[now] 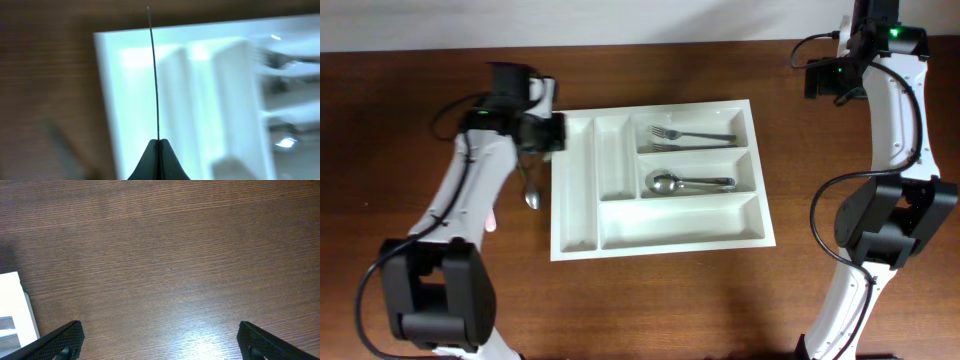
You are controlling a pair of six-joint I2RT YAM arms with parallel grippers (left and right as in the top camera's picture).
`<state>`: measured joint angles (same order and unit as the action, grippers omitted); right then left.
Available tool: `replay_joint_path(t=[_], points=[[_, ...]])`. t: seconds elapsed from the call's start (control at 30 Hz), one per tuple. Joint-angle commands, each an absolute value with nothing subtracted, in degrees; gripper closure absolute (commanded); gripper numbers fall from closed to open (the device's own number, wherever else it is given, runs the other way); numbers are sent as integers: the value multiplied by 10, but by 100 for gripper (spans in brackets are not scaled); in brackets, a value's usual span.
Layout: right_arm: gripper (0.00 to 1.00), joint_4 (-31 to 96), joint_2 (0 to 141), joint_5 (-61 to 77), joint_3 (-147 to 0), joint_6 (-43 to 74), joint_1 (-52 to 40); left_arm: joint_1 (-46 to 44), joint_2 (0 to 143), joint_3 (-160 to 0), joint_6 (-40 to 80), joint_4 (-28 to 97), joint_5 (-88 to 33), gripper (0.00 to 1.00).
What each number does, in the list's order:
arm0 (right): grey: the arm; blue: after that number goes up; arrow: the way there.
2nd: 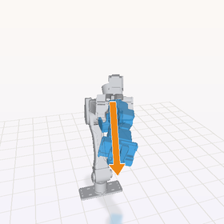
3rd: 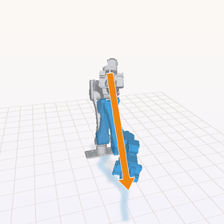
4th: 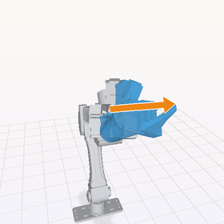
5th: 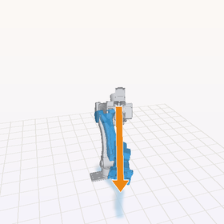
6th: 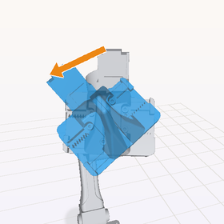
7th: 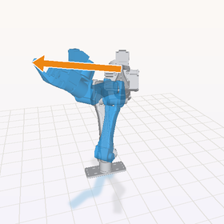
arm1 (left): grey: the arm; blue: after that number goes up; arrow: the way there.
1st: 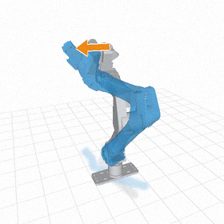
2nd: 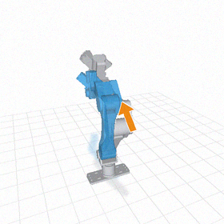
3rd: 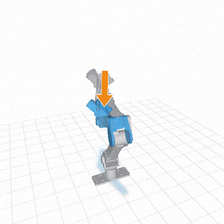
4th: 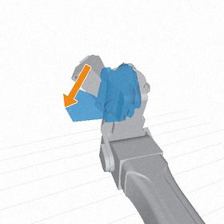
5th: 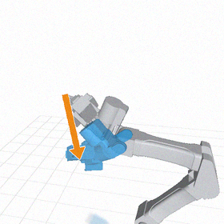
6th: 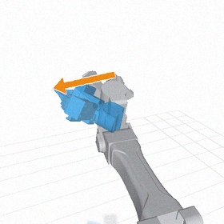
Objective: Pack container
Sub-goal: 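Grasp a small spoon with the left gripper, then carry the small spoon into the tray's left-middle compartment and release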
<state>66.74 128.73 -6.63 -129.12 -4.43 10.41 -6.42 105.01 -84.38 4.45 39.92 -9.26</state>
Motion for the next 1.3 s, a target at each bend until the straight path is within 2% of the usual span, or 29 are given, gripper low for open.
replay_joint_path(t=[0.0, 0.27, 0.6, 0.67, 0.73, 0.87, 1.0, 1.13, 1.27], points=[[1, 667, 1268, -74, -1301, -36, 102, -105, 1035, -852, 112, 405, -107, 98], [1, 667, 1268, -74, -1301, -36, 102, -165, 1061, -852, 144, 384, -107, 98], [1, 667, 1268, -74, -1301, -36, 102, -194, 1129, -852, 159, 365, -108, 97], [1, 667, 1268, -74, -1301, -36, 102, -195, 1137, -852, 159, 364, -113, 88], [1, 667, 1268, -74, -1301, -36, 102, -195, 1139, -852, 158, 360, -115, 56], [1, 667, 1268, -74, -1301, -36, 102, -194, 1139, -861, 158, 340, -151, 40], [1, 667, 1268, -74, -1301, -36, 102, -190, 1134, -900, 158, 362, -152, 40], [1, 667, 1268, -74, -1301, -36, 102, -169, 1123, -963, 159, 441, -116, 45], [1, 667, 1268, -74, -1301, -36, 102, -140, 1117, -1016, 159, 534, -52, 45]])
